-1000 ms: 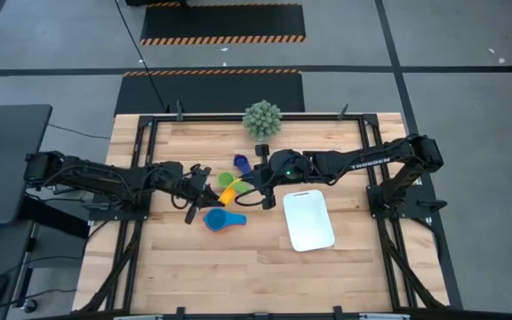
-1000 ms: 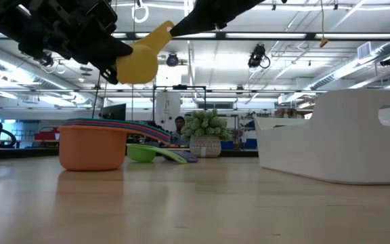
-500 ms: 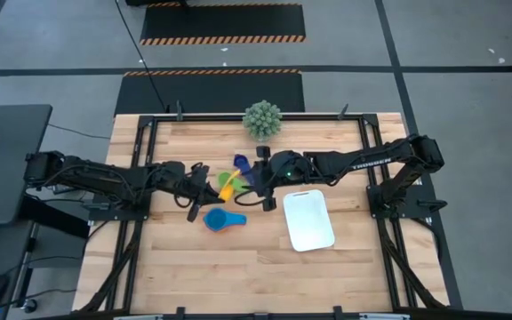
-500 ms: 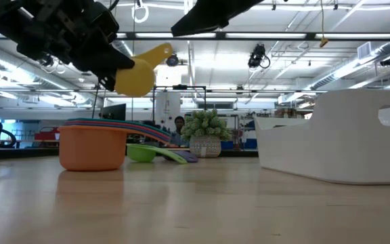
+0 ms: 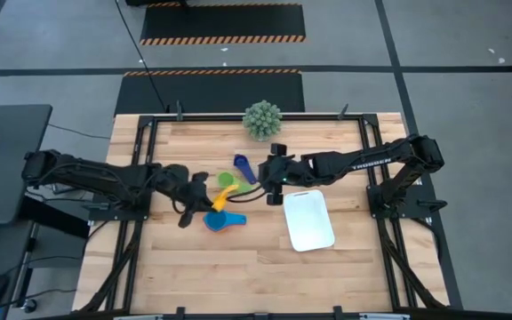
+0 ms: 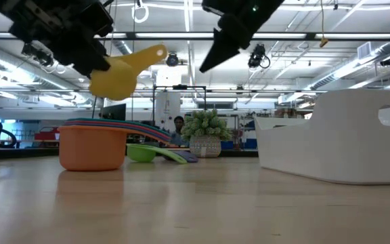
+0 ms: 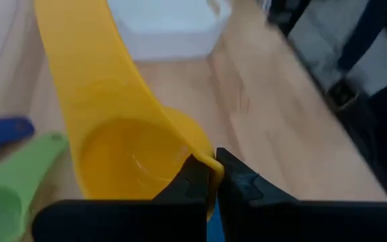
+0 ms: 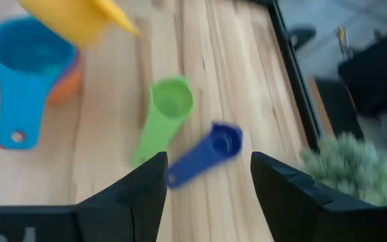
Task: Nest measuring cups in basket
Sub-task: Stack the yellow measuring cup into the light blue measuring cup
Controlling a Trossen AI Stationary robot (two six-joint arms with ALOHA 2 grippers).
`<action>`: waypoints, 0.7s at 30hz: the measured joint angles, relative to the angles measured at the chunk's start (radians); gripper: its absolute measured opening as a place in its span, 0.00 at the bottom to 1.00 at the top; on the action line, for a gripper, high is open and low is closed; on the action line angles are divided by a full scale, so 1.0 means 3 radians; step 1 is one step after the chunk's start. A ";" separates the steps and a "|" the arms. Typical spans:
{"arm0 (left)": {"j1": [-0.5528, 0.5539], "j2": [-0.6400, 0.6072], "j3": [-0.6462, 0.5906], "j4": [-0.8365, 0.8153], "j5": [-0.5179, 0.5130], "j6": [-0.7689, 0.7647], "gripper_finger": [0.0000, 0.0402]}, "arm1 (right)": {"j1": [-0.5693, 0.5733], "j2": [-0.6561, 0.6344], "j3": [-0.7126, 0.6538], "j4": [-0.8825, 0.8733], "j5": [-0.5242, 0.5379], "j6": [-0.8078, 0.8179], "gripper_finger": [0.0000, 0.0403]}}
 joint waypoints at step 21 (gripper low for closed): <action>-0.1088 0.1099 0.1179 -0.1594 -0.1272 -0.0369 0.04 | 0.0136 -0.0382 -0.0001 -0.0975 0.0788 0.0802 0.55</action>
